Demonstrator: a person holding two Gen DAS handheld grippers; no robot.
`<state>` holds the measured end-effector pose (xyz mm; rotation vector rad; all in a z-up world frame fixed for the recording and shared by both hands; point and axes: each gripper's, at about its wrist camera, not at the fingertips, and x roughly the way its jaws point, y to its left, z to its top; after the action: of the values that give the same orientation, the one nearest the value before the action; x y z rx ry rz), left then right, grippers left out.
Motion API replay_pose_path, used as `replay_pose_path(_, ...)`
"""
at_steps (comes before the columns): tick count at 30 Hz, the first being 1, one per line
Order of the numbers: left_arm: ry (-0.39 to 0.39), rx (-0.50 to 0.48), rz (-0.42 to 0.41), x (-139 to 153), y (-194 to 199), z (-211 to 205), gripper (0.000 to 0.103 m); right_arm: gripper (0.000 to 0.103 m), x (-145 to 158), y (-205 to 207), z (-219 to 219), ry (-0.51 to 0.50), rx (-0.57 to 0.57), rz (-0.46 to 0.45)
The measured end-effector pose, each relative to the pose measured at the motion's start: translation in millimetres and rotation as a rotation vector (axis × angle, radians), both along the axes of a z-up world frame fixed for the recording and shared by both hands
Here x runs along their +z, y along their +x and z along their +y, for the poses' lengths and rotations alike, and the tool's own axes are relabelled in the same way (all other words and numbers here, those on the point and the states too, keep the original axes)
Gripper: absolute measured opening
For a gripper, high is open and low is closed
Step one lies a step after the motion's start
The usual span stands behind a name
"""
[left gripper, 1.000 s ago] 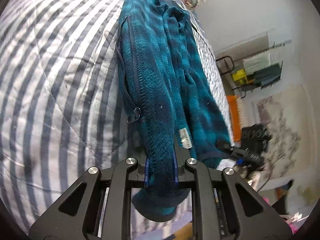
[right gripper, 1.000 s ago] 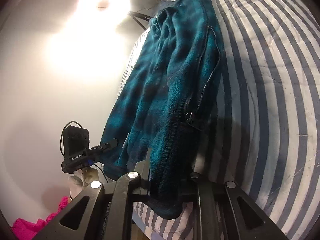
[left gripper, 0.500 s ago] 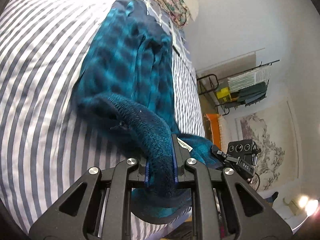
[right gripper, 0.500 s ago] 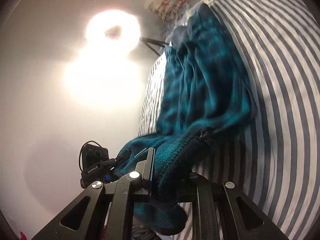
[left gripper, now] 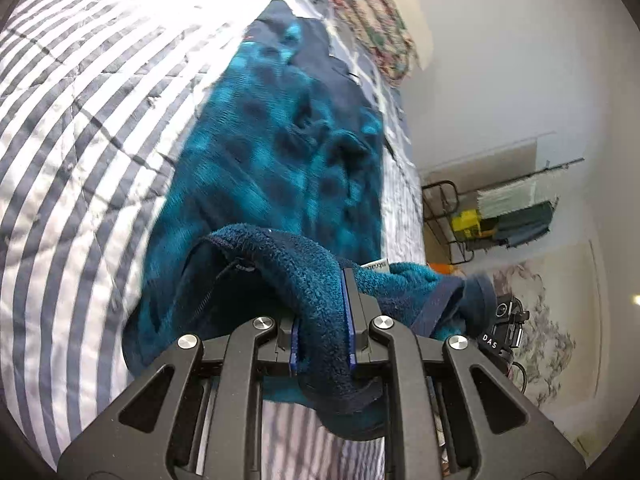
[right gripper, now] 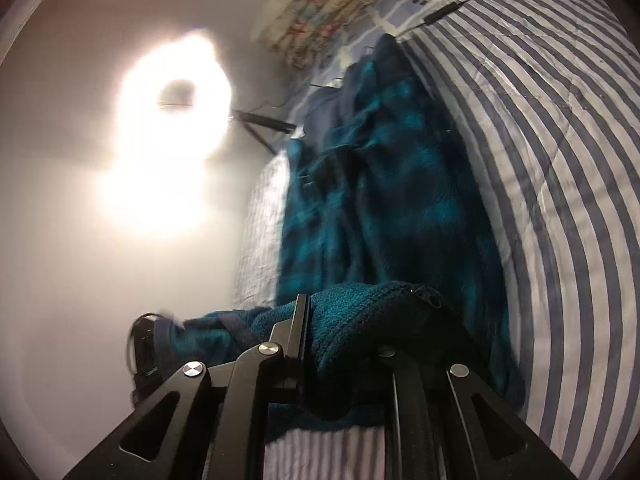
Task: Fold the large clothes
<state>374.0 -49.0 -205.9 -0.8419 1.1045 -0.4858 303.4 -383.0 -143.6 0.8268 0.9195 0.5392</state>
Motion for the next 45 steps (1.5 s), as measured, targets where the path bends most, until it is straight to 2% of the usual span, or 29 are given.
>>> replay_pose_path(5,-0.012,0.010,0.050,-26.7,25.7,1.2,0.017,0.014,-25.4,28.7,-0.1,-0.023,-0.025,0.063)
replay_pose_path(8,-0.049,0.001,0.095,-36.5,36.3,2.5,0.020,0.015,-34.5,39.6,1.5,-0.013,-0.015,0.080)
replay_pose_path(14,-0.211,0.012,0.200,-43.1,48.2,18.6,0.034,0.023,-42.0,50.6,-19.5,0.112,0.002,0.151)
replay_pose_path(16,-0.234,0.009,0.208,-41.8,50.5,21.2,0.037,0.026,-44.3,51.1,-30.4,0.182,-0.007,0.168)
replay_pose_path(21,-0.275,0.006,0.203,-36.7,52.6,25.9,0.047,0.034,-38.0,48.1,-48.4,0.260,0.001,0.151)
replay_pose_path(23,-0.279,0.005,0.209,-36.1,52.8,26.9,0.049,0.047,-34.9,47.6,-50.8,0.294,0.008,0.146)
replay_pose_path(26,-0.287,0.005,0.209,-32.9,51.4,31.0,0.051,0.058,-21.9,43.9,-66.4,0.289,-0.039,0.100)
replay_pose_path(27,-0.289,0.003,0.208,-31.9,50.9,32.4,0.052,0.059,-19.3,41.9,-73.0,0.298,-0.053,0.090)
replay_pose_path(29,-0.315,-0.006,0.202,-30.0,50.9,33.3,0.063,0.059,-11.4,36.0,-84.8,0.318,-0.093,0.062)
replay_pose_path(31,-0.308,-0.006,0.190,-28.5,50.5,33.5,0.068,0.056,8.1,27.3,-83.0,0.233,-0.104,0.000)
replay_pose_path(32,-0.291,-0.004,0.186,-28.1,50.7,31.7,0.068,0.044,18.9,25.8,-72.2,0.167,-0.070,-0.030)
replay_pose_path(34,-0.287,0.006,0.196,-28.8,50.3,27.8,0.068,0.037,39.5,19.1,-26.1,0.026,0.073,-0.105)
replay_pose_path(36,-0.292,0.008,0.199,-26.4,49.8,26.0,0.068,0.031,44.3,13.7,16.0,-0.062,0.191,-0.149)
replay_pose_path(39,-0.278,-0.004,0.166,-11.1,47.0,30.5,0.068,0.031,34.8,16.6,76.4,-0.242,0.284,-0.163)
replay_pose_path(42,-0.260,0.005,0.141,2.9,41.8,45.8,0.068,0.031,15.2,33.7,102.1,-0.325,0.277,-0.142)
replay_pose_path(43,-0.238,0.016,0.125,8.3,39.1,52.2,0.068,0.031,9.5,40.8,104.3,-0.340,0.267,-0.126)
replay_pose_path(45,-0.139,0.025,0.059,23.9,31.8,62.0,0.068,0.031,-0.8,51.6,104.0,-0.366,0.252,-0.103)
